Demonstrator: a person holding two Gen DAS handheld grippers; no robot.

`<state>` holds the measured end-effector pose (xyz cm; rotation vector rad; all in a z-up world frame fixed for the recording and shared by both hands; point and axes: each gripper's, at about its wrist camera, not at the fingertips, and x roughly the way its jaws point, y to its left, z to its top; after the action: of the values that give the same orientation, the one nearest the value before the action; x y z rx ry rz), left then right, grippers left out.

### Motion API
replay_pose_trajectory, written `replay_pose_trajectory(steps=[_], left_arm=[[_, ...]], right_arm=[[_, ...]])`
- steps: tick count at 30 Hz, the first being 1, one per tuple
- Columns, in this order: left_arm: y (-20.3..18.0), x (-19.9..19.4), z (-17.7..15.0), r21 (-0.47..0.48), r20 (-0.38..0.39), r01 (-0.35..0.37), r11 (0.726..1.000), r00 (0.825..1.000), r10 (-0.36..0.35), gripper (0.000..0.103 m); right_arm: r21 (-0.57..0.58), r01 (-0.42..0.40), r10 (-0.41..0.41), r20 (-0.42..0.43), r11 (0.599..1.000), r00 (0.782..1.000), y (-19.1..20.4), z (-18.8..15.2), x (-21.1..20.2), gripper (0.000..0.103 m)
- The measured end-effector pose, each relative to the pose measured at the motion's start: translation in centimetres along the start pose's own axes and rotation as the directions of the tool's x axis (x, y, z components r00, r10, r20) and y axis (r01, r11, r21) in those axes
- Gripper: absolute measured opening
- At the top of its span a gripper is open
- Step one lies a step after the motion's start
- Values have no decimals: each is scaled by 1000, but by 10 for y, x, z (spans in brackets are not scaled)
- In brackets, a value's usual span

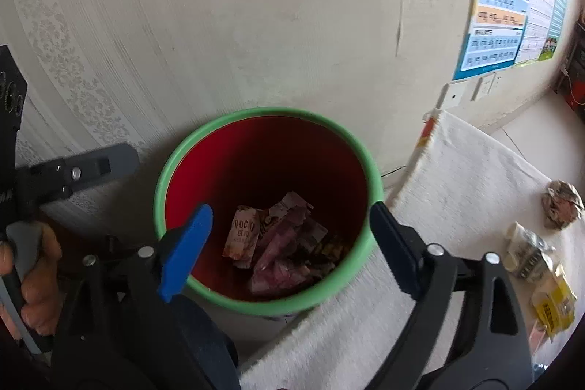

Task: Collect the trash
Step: 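Carry the pink bag and brown box over the red bucket and open both tools, then move both open tools back over the remaining wrappers on the table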

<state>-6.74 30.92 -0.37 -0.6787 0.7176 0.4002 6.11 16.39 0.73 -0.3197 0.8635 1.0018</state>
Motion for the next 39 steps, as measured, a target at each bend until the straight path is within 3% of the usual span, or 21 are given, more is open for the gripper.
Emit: replay_pose_trajectory(steps=[7,17,30,39], left_arm=[[-29,-3,-9,56,4,-7,998,1000,7,93],[-102,18,-50,163,-95,64,984,994,-49,94],[-206,53,-96,317,-200,157,935,975,-96,94],[-245,78,-112,370,-263,172,913,962,-75,94]], right_arm=[[34,40,-40,20,999,999,-20,-16,-33,98],[133,141,-147,36,981,988,-91,-71,-104,98],[344,296,-305,-27,891,952,-208,-172,-169,98],[414,305,-327,-20,857,945,-238,-192,-187,98]])
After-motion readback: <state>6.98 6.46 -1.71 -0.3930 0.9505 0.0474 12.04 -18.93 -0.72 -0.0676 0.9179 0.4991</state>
